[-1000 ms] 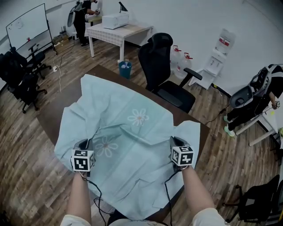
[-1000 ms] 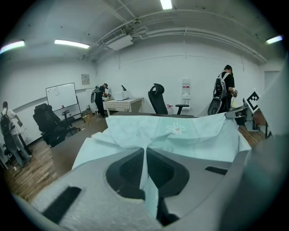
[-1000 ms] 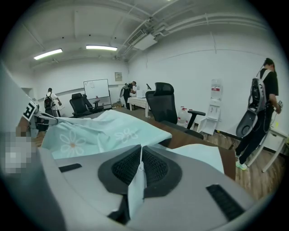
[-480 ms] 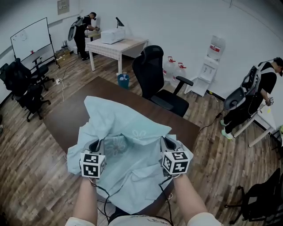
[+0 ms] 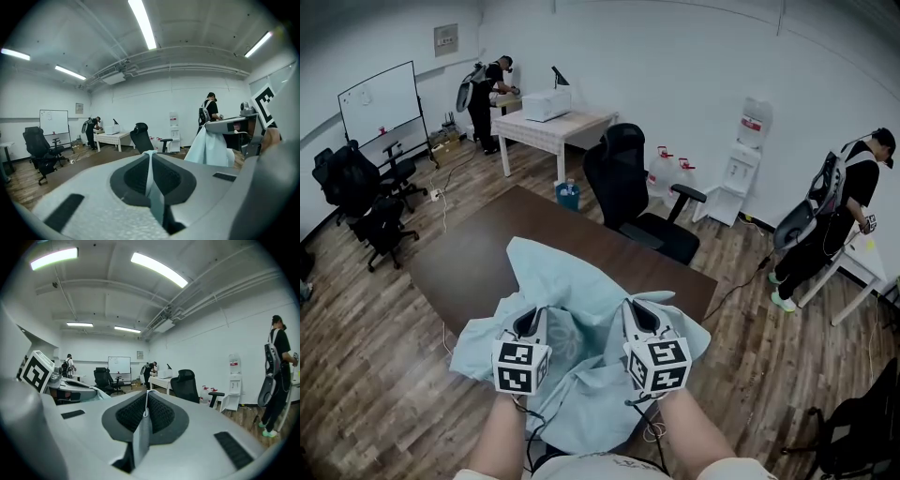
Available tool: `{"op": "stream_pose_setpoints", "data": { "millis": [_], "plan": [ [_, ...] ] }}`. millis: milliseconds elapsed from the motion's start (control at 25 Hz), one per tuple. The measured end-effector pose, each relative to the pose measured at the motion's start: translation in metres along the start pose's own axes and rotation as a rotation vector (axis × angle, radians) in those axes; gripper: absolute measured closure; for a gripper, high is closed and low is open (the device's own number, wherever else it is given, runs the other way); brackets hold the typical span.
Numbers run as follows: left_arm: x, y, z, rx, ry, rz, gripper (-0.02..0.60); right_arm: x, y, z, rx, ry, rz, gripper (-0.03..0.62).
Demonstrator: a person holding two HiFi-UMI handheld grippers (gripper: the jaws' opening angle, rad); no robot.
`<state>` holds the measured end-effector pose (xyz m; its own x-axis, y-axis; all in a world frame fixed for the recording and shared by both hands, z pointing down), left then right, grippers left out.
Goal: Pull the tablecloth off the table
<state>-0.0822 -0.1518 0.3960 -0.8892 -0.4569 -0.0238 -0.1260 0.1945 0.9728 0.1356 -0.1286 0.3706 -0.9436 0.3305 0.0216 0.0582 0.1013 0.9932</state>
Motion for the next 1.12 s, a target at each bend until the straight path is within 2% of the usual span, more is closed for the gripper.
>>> {"op": "stream_pose_setpoints", "data": {
  "millis": [240,440,600,1120],
  "plan": [
    [-0.031,-0.016,0.029,-0.074,0.015,-0.001,0.571,0.016,-0.021,0.033,-0.078,-0.015,-0.009,0.576],
    [-0.045,-0.018,0.049,-0.123,0.006,0.031,0.571,0.031,-0.028,0.05,-0.117,-0.035,0.017,0.577],
    [-0.049,-0.016,0.053,-0.124,0.022,0.073,0.571,0.034,-0.027,0.053,-0.118,-0.039,0.008,0.577],
    [-0.043,-0.006,0.052,-0.102,0.026,0.091,0.571,0.033,-0.019,0.051,-0.093,-0.045,-0.026,0.577]
  ]
}}
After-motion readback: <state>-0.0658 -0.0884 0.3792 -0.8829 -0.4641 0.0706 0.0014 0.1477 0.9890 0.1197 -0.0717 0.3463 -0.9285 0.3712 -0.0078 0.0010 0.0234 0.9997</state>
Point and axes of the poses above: the fingertips, and each gripper's own axes: z backward along the fingers, x to its left, y out of its underside, the point moved 6 cm from there along z, backward along the fingers, and after that the axes turned 2 degrees about z, right-handed, at the moved point
